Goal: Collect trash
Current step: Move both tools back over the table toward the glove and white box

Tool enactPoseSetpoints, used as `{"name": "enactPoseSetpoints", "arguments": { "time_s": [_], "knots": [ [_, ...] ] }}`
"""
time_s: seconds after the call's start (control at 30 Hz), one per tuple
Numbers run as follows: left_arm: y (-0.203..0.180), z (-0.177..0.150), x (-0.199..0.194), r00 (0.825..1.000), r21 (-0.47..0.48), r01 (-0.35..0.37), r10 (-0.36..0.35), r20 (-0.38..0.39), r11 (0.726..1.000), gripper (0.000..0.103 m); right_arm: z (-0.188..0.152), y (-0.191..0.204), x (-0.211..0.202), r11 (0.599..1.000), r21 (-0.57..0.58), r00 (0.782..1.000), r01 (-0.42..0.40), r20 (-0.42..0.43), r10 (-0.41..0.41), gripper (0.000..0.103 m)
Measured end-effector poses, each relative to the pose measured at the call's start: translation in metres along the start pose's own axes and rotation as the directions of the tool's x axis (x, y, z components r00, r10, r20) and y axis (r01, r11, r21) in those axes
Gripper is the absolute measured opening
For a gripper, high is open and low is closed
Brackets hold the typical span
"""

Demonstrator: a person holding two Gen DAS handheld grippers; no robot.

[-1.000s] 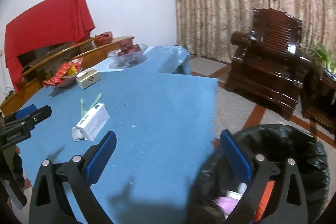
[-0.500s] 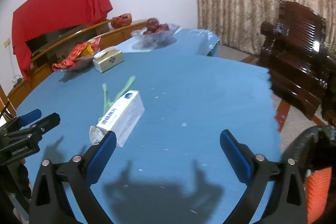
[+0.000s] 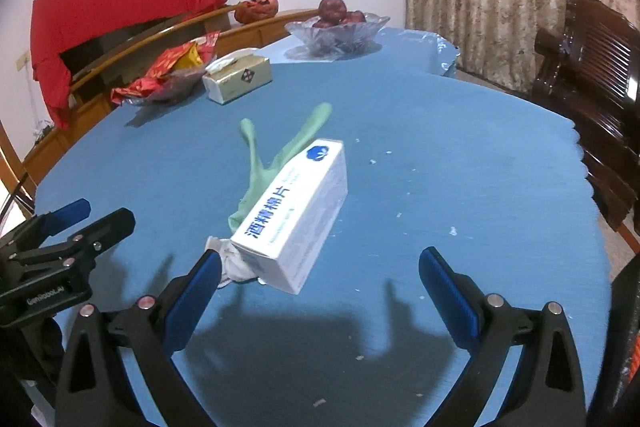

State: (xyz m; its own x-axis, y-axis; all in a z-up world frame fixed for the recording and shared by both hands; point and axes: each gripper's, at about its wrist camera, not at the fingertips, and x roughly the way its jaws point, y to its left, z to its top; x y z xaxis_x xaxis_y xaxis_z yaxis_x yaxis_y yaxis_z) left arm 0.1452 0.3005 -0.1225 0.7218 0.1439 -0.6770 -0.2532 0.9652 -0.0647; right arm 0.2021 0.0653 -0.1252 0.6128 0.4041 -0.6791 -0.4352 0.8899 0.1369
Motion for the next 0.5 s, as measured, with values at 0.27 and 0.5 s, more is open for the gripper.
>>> {"name": "enactPoseSetpoints", "arguments": {
  "time_s": [0.27, 0.5],
  "knots": [
    [0.005, -0.002, 0.003, 1.000, -0.018, 0.007, -0.007, -0.003, 1.000, 0.089, 0.006, 0.009, 0.020, 1.000, -0.020, 1.000, 0.018, -0.020, -0.019, 0.097],
    [0.006, 0.000, 0.006, 1.000, -0.034, 0.011, -0.011, -0.001, 0.999, 0.089, 0.000, 0.003, 0.027, 0.998, -0.049, 0.997, 0.041, -0.058, -0.044, 0.096]
  ]
}}
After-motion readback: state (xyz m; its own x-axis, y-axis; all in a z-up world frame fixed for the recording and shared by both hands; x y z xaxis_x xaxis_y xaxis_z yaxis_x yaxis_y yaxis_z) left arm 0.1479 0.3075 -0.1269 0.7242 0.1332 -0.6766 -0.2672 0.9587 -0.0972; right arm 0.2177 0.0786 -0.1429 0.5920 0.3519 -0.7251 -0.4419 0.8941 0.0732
